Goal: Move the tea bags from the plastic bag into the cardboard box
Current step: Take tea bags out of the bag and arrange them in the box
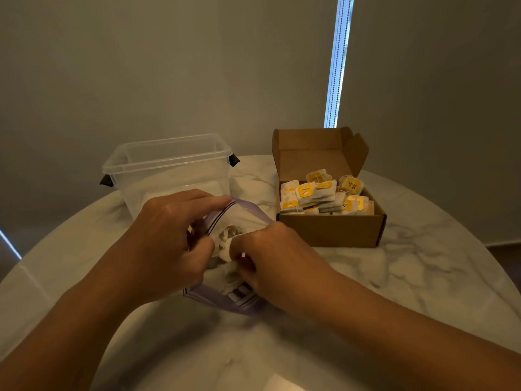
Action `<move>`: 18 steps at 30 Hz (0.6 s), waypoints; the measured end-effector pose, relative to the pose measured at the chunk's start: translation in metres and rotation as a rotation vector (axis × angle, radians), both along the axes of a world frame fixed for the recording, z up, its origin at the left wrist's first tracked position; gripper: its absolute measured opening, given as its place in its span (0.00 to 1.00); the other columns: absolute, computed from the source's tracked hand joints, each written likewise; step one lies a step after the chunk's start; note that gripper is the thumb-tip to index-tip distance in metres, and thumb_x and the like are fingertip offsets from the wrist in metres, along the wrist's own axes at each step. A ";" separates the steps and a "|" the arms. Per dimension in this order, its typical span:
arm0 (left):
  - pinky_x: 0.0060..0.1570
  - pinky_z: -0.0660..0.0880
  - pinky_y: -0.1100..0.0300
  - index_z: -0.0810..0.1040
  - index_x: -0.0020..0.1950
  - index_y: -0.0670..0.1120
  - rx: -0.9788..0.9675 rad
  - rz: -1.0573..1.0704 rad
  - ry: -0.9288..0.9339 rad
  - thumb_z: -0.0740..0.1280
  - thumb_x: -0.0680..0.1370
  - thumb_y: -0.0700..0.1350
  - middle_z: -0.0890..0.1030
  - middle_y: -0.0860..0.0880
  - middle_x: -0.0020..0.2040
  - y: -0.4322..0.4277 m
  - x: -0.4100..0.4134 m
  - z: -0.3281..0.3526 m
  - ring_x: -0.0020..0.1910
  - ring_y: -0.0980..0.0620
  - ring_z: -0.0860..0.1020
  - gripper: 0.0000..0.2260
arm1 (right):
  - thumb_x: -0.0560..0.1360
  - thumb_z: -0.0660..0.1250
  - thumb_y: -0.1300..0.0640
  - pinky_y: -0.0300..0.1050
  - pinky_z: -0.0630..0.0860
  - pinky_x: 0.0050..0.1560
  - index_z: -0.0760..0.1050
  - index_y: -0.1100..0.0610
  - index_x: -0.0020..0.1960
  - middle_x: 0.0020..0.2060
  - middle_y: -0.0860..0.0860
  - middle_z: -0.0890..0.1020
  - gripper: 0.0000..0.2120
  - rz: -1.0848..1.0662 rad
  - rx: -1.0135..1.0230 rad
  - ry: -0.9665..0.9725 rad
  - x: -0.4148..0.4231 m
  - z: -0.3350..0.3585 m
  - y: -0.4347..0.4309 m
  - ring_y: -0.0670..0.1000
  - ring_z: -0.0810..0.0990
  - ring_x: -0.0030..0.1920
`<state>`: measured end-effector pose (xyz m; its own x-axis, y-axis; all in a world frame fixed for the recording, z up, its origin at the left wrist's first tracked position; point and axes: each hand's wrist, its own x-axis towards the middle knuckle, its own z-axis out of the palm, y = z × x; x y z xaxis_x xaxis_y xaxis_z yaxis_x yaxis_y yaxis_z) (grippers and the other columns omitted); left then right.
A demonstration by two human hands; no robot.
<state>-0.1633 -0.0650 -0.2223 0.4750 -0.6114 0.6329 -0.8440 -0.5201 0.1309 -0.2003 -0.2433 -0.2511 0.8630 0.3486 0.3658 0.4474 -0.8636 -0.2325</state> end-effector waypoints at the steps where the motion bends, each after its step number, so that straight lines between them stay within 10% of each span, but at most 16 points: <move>1: 0.34 0.78 0.67 0.79 0.63 0.44 -0.001 -0.003 0.000 0.62 0.71 0.45 0.75 0.63 0.45 0.000 0.000 0.000 0.37 0.57 0.77 0.22 | 0.78 0.66 0.55 0.44 0.79 0.47 0.80 0.49 0.58 0.51 0.51 0.82 0.10 0.008 0.050 0.033 0.001 0.002 -0.004 0.52 0.80 0.50; 18: 0.31 0.80 0.64 0.80 0.63 0.42 0.010 -0.003 0.024 0.59 0.72 0.49 0.81 0.52 0.49 -0.002 -0.002 0.000 0.39 0.58 0.78 0.23 | 0.72 0.73 0.64 0.44 0.83 0.44 0.83 0.56 0.48 0.43 0.49 0.85 0.06 0.197 0.545 0.267 0.002 0.041 -0.058 0.47 0.85 0.43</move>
<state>-0.1649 -0.0674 -0.2218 0.4878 -0.6191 0.6154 -0.8424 -0.5186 0.1460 -0.1979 -0.3011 -0.2105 0.8874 0.3347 0.3169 0.4519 -0.4968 -0.7409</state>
